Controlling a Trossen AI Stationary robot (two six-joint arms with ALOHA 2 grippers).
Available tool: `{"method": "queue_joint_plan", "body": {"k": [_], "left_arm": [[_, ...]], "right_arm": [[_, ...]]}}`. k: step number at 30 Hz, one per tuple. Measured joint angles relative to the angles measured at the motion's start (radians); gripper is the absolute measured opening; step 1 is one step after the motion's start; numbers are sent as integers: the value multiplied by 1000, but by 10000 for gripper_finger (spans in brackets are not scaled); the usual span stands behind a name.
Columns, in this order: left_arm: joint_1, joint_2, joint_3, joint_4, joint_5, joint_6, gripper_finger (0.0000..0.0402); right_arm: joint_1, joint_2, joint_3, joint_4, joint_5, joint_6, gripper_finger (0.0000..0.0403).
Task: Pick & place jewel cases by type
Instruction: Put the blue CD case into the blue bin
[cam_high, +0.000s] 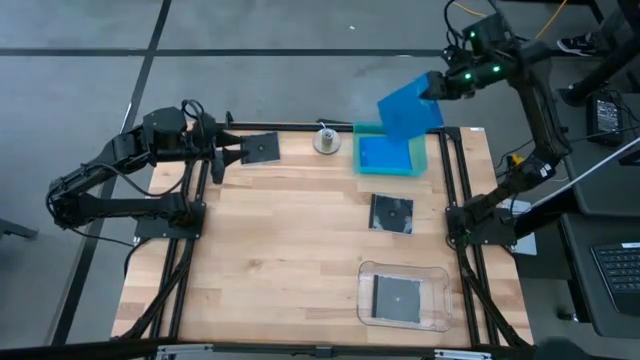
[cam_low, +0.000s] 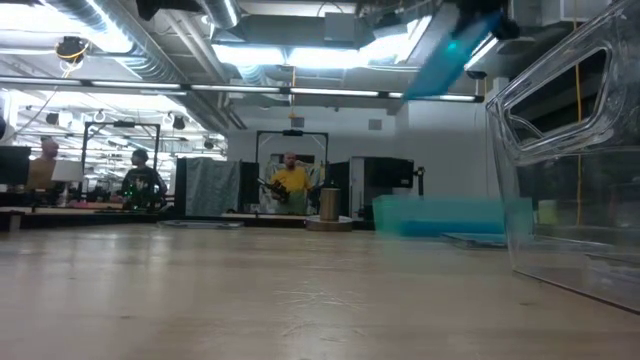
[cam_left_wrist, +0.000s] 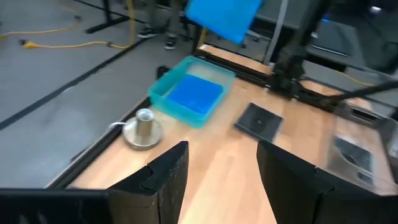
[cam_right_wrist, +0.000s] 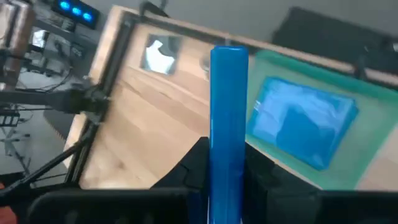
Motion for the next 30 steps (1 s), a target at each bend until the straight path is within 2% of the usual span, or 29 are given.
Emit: {"method": "queue_joint_plan", "body": {"k": [4,8,14,19,24,30], "left_arm": [[0,0,0,0,-88,-8,187],[0,3,0,2,-153,-48,187],[0,4,0,4,-181,-117,187],[0,4,0,5,-216,-163,187],[0,4,0,6,-255,-187,187],[0,4,0,13,-258,-187,187]], "right_arm": [[-70,-35,-251,98,-104,-79,51],[-109,-43,-510,360,-178,-68,51],[-167,-45,-814,676,-195,30,51],[-169,-45,-960,841,-175,65,51],[-169,-46,-1050,960,-202,123,54],[-169,-45,-1095,951,-232,105,108]]}}
